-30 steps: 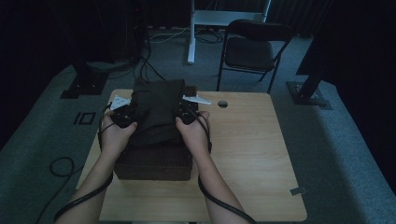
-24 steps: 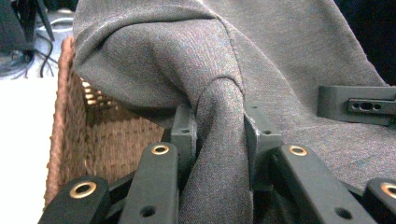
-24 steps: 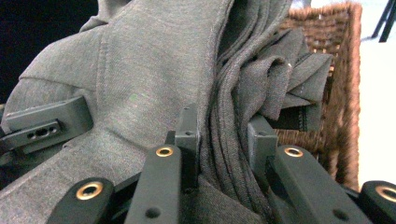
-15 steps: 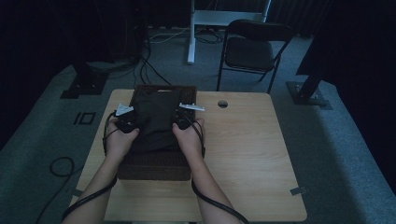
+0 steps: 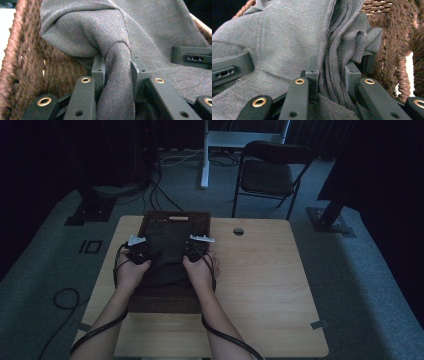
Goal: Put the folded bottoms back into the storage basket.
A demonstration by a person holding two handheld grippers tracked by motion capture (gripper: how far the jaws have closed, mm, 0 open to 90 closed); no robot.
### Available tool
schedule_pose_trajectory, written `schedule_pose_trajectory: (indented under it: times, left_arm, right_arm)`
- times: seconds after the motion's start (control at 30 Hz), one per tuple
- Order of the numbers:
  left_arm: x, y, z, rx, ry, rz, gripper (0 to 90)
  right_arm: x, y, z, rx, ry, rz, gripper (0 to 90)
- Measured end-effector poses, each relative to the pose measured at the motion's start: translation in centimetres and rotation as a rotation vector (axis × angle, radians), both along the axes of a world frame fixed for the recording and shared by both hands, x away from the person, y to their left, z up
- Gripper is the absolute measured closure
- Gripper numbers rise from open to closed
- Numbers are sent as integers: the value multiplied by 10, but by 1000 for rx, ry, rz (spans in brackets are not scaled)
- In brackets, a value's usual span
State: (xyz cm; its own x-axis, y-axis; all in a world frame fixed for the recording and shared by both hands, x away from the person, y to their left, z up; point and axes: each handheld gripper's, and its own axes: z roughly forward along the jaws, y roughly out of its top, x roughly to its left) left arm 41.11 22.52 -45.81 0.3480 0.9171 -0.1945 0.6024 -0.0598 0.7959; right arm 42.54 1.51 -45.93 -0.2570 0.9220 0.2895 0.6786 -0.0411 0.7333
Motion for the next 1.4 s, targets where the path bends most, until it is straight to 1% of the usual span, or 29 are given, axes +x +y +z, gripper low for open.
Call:
schedule_pose_trajectory:
  times: [0.03,0.1,0.17,0.2,0.23,0.3,0.33,0.37,0.4,0.5,0.6,0.7,0.77,0.83,0.87,0.93,0.97,1.0,1.03,1.07,1.1,1.13,1.17,1.2,1.27,1.3,1.33,1.37,1.4]
  left_arm:
    - [0,0,0,0,0,0,702]
    - [0,0,-2,20,7,-3,701]
    - [1,0,-6,37,31,2,702]
    - [1,0,-6,37,31,2,702]
    - [1,0,-8,40,33,1,702]
    - [2,-1,-10,41,34,4,702]
    - [2,-1,-10,48,36,3,701]
    - [3,-3,-11,72,43,3,700]
    - [3,-3,-11,72,43,3,699]
    - [4,-4,-14,92,57,-7,698]
    - [4,-4,-15,91,63,-8,696]
    - [4,-3,-17,85,64,-10,692]
    - [4,-2,-18,78,66,-7,687]
    - [3,-1,-19,86,60,-7,664]
    - [3,-3,-18,95,56,8,645]
    - [4,-4,-18,101,54,16,622]
    - [4,-5,-19,107,59,21,562]
    - [4,-6,-19,109,61,24,562]
    - [4,-8,-20,116,63,19,443]
    - [4,-11,-21,127,71,11,443]
    - [4,-12,-21,134,80,9,396]
    - [4,-12,-22,132,88,17,376]
    - [4,-12,-22,134,85,20,375]
    - [3,-13,-21,135,81,21,375]
    - [3,-14,-20,135,77,23,340]
    - [3,-15,-18,140,75,25,304]
    - [3,-16,-16,158,67,42,271]
    - [4,-18,-13,156,77,52,247]
    - [4,-18,-12,154,81,47,237]
  right_arm:
    - [0,0,0,0,0,0,715]
    - [0,4,-3,-28,6,5,715]
    - [0,8,-7,-45,13,4,715]
    - [0,8,-7,-45,13,4,715]
    - [0,10,-10,-69,12,7,712]
    - [0,10,-12,-68,7,0,710]
    - [0,11,-12,-78,12,-1,708]
    - [1,13,-13,-86,15,3,707]
    - [1,13,-13,-86,15,3,707]
    - [2,14,-15,-111,42,0,707]
    - [3,15,-16,-109,54,-9,707]
    - [4,16,-16,-106,82,-34,701]
    - [5,16,-16,-102,85,-37,698]
    - [5,16,-16,-101,94,-35,691]
    - [6,16,-16,-105,93,-38,676]
    - [6,17,-16,-113,96,-36,664]
    - [6,18,-16,-130,87,-40,606]
    - [6,18,-16,-130,87,-40,606]
    - [6,22,-18,-156,84,-26,485]
    - [6,22,-18,-156,84,-26,485]
    - [6,24,-19,-160,78,-25,464]
    - [5,26,-21,-188,75,-9,451]
    - [4,26,-21,-196,71,-2,440]
    - [4,26,-21,-196,71,-2,440]
    - [4,26,-21,-183,68,10,404]
    - [4,26,-20,-181,71,22,386]
    - [4,26,-20,-176,74,32,374]
    - [3,26,-20,-177,72,38,369]
    - [3,26,-19,-185,69,48,367]
